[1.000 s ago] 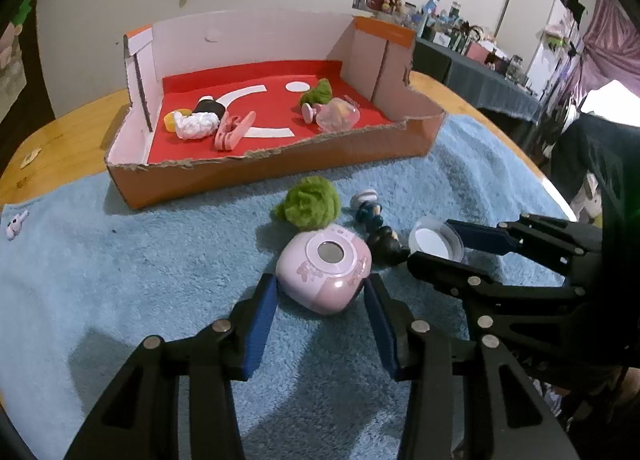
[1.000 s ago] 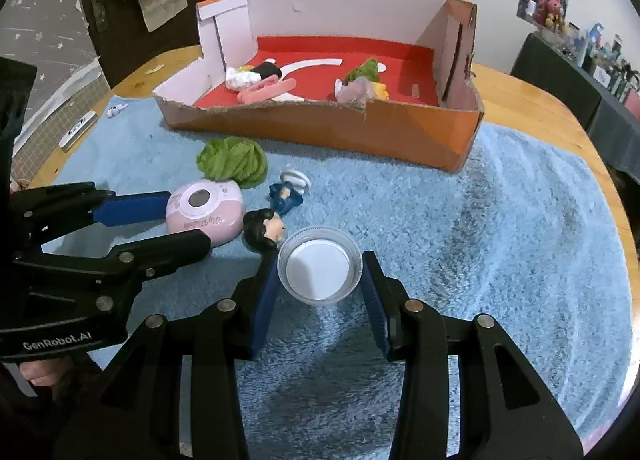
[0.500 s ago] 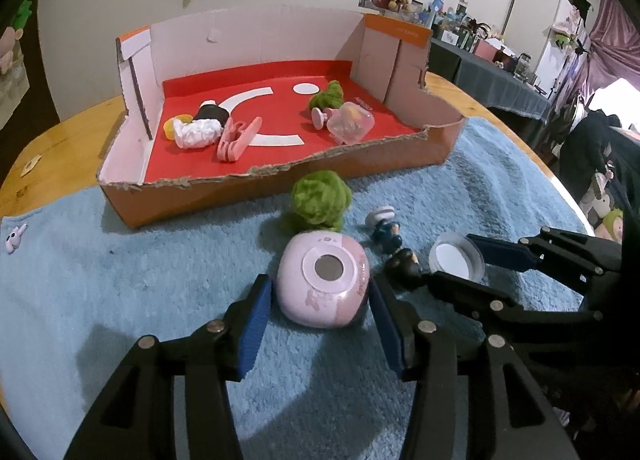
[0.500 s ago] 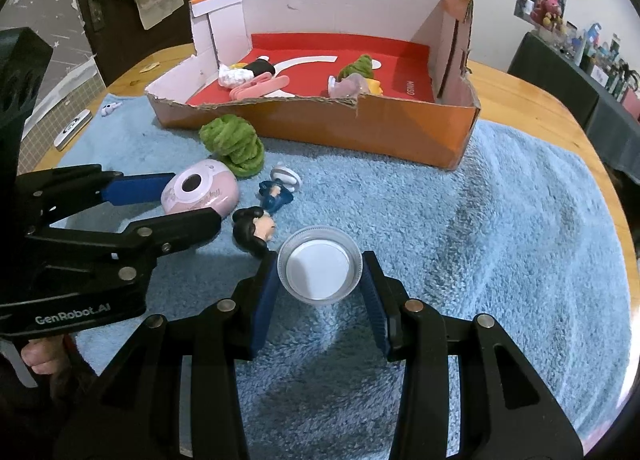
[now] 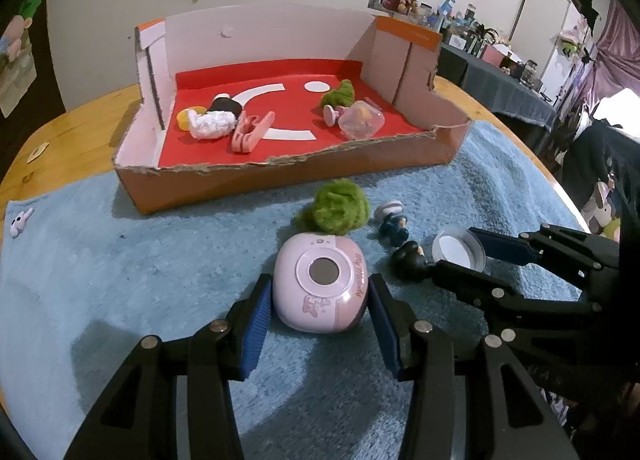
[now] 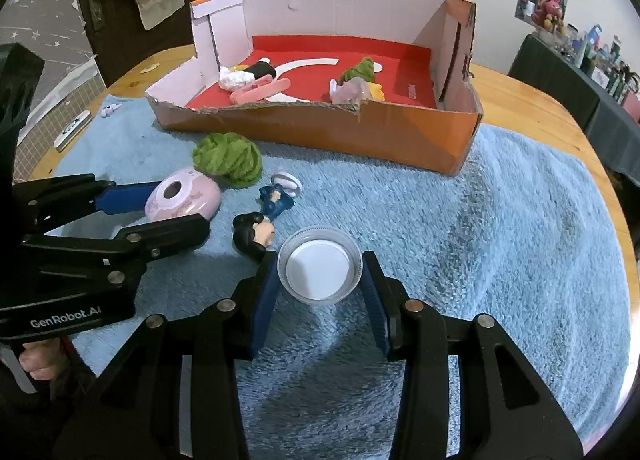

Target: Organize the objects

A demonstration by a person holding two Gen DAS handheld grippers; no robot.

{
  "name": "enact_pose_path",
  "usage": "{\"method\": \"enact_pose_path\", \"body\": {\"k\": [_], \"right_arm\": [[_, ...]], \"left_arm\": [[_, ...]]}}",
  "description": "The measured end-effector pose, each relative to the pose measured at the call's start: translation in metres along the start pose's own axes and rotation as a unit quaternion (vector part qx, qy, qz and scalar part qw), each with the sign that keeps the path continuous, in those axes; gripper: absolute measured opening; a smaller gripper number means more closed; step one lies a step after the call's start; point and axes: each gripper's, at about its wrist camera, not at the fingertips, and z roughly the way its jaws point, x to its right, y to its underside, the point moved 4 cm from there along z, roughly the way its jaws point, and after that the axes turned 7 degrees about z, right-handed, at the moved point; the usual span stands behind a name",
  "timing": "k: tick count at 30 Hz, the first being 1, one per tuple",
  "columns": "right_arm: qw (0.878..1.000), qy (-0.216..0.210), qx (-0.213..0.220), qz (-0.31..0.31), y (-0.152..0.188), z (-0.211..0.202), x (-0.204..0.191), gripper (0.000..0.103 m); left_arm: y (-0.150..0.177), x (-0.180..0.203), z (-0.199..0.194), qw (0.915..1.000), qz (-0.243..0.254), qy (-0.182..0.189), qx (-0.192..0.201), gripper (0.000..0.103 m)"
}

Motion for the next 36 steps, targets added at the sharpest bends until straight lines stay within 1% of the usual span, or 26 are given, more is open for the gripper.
{"method": "enact_pose_path", "body": {"k": [15,25,36], "right_arm": [[1.0,-0.011,0.018,-0.008,-0.016,-0.013,-0.009,0.039],[0.999,-0.022,0.034,-0.01,-0.034,-0.024,-0.014,0.039],[0.998,-0.027,0.047,-0.01,-0.054,-0.03,-0.014,0.039]], "left_arm": [[-0.01,-0.008,-0.017,0.9998,-0.01,-0.001,0.02,0.05],[-0.026,-0.014,-0.03,0.9992,-0.015,-0.002,0.038,0.05],[-0.044,-0.023,-0.036,0.9986,-0.021,-0.007,0.049,0.05]]}}
